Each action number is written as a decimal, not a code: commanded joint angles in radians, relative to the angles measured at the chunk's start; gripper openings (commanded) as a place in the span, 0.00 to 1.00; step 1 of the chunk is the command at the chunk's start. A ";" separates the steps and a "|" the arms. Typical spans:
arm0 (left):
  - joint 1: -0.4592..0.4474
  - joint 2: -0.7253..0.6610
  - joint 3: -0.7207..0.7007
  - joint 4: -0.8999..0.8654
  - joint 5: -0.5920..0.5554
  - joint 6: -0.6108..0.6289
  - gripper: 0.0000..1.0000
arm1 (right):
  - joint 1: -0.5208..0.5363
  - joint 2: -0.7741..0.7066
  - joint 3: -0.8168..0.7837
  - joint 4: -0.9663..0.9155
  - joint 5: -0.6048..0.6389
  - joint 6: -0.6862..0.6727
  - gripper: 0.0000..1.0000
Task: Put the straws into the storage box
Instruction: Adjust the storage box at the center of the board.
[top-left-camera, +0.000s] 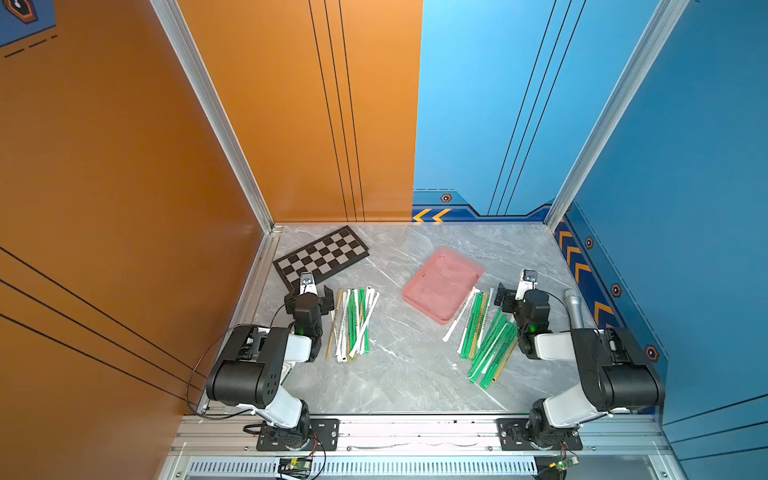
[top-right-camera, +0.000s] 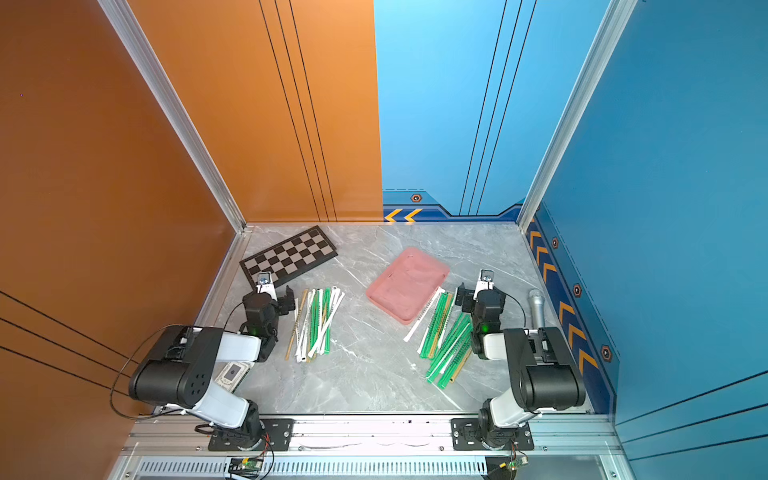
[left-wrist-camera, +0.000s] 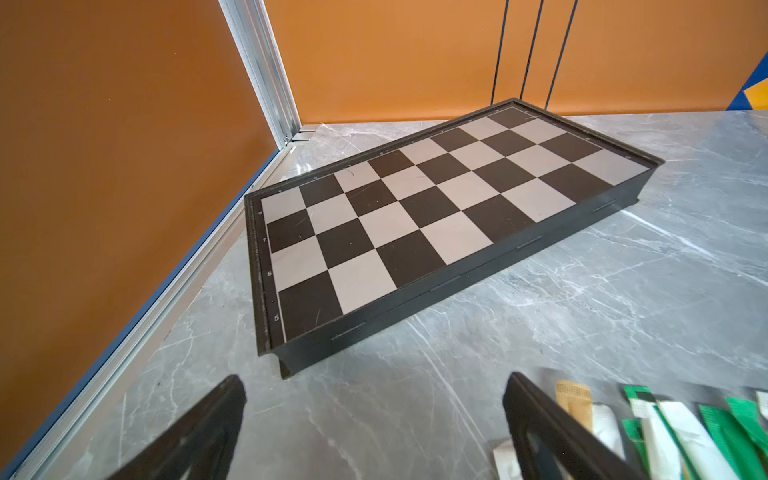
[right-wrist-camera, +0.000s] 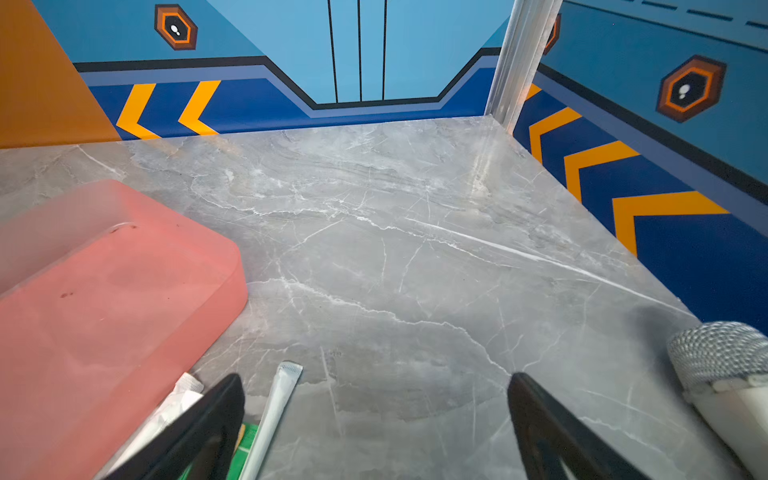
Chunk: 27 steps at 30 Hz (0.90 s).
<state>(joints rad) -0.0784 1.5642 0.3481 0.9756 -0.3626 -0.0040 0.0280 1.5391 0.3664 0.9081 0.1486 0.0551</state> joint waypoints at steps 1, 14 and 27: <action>0.009 0.007 0.015 -0.005 0.019 -0.005 0.99 | 0.003 0.006 0.011 -0.012 -0.018 0.000 1.00; 0.008 0.003 0.011 -0.003 0.018 -0.007 0.99 | 0.000 0.005 0.011 -0.012 -0.023 0.001 1.00; 0.008 0.005 0.012 -0.003 0.018 -0.006 0.99 | -0.022 0.004 0.008 -0.007 -0.065 0.015 1.00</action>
<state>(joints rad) -0.0731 1.5642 0.3481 0.9756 -0.3592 -0.0044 0.0120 1.5391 0.3664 0.9081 0.1036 0.0563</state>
